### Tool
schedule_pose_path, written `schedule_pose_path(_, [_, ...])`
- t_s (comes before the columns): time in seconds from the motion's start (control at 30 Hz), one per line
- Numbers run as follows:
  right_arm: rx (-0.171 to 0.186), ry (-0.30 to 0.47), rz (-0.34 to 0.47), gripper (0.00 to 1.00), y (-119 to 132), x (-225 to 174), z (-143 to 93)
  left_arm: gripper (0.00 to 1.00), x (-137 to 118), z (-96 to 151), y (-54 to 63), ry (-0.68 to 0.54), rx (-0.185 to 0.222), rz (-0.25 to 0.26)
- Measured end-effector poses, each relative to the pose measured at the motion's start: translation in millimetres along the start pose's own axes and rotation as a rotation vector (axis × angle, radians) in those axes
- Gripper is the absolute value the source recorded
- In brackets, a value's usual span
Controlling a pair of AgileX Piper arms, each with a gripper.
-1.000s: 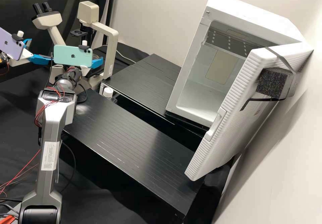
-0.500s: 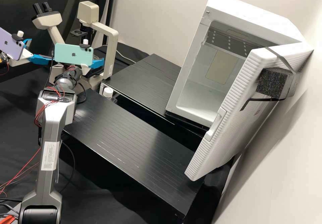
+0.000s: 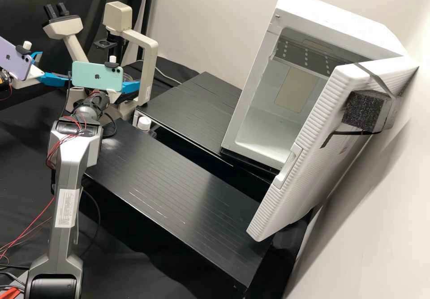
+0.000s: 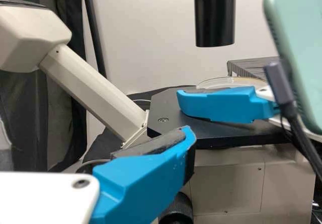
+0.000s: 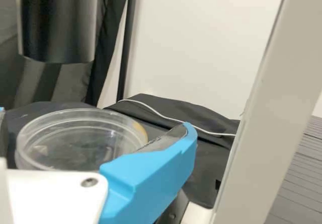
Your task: Take out the petri dish and place it under the microscope.
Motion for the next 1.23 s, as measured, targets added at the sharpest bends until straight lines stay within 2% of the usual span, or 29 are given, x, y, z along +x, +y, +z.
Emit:
schedule_pose_path(0.27, [0.009,0.095,-0.005,1.00,7.2,-34.5,-3.8,1.00,0.0,0.0,0.0,0.000,0.000,0.000])
schedule_pose_path(0.4, [0.001,0.150,0.000,1.00,10.2,-61.1,-2.5,1.00,0.0,0.0,0.0,0.000,0.000,0.000])
schedule_pose_path(0.47, [0.011,0.166,0.011,1.00,10.7,-78.4,2.1,1.00,0.0,0.0,0.0,0.000,0.000,0.000])
schedule_pose_path(0.63, [0.023,0.229,0.139,1.00,24.0,-134.5,12.8,1.00,0.0,0.0,0.0,0.000,0.000,0.000])
schedule_pose_path(0.77, [0.011,0.256,0.289,1.00,34.6,-180.8,20.3,1.00,0.0,0.0,0.0,0.000,0.000,0.000])
schedule_pose_path(0.83, [-0.013,0.252,0.303,1.00,33.9,-203.5,26.9,1.00,0.0,0.0,0.0,0.000,0.000,0.000])
schedule_pose_path(0.97, [-0.017,0.237,0.299,1.00,36.7,-242.0,40.7,1.00,0.0,0.0,0.0,0.000,0.000,0.000])
schedule_pose_path(1.03, [-0.004,0.217,0.285,1.00,36.3,-254.4,51.2,1.00,0.0,0.0,0.0,0.000,0.000,0.000])
schedule_pose_path(1.23, [0.103,0.117,0.273,1.00,37.5,-281.3,88.3,1.00,0.0,0.0,0.0,0.000,0.000,0.000])
